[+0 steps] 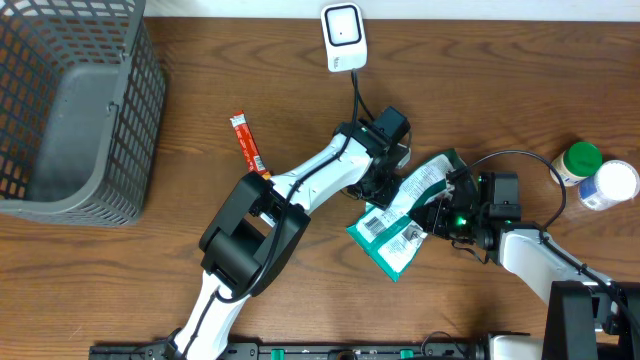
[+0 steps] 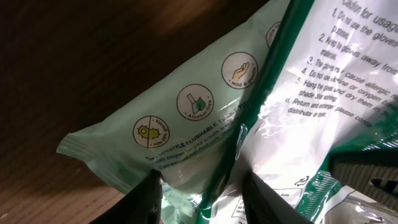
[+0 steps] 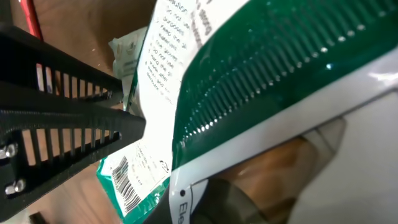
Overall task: Scan the item barcode
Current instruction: 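Lift the glove package off the wipe pack with the right gripper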
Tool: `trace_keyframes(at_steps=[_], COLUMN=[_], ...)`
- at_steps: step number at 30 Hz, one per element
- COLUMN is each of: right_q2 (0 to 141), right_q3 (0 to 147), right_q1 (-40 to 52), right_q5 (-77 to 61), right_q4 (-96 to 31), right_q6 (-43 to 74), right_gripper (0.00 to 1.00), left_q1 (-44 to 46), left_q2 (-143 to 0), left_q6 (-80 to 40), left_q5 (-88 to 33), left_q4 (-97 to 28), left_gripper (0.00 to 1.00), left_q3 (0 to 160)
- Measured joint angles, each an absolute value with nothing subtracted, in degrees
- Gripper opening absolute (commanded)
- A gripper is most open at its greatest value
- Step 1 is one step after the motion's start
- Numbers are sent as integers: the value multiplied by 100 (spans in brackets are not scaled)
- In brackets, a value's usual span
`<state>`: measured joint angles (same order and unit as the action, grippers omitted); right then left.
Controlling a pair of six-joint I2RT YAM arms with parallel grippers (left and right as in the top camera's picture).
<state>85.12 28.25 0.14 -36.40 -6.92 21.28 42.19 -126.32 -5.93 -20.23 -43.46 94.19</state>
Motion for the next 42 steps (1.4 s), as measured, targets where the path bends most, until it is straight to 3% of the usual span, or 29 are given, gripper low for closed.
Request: trace_keyframes(at_steps=[10,15,22,30,42], right_q2=[7937,7229,6657,6654,6657], right_q3=[2832,2906,2943,2974,3658], right_q1=[-150,-148,-148,-148,285], right_q5=[-4403,-4593,-5808,-6606,-6469], right_q4=[-910,-1216,-982,-958,-989], right_q6=[2126,2121,1726,2067,2659], right_gripper=[1,1,1,1,1], left_q1=[4071,3647,2818,1828,1149], left_q2=[-12311,-11220,-10029,-9992,-9992], left_q6=[-620,-913,-1363,-1369,-1175], left_q5=[-2051,-1811,-1269,-1111,-1011], left_q4=[-4353,-4366,-4875,-5758,-6370], left_gripper=[52,58,59,59,59], left_q3=[9419,9421,9456,9454,9454])
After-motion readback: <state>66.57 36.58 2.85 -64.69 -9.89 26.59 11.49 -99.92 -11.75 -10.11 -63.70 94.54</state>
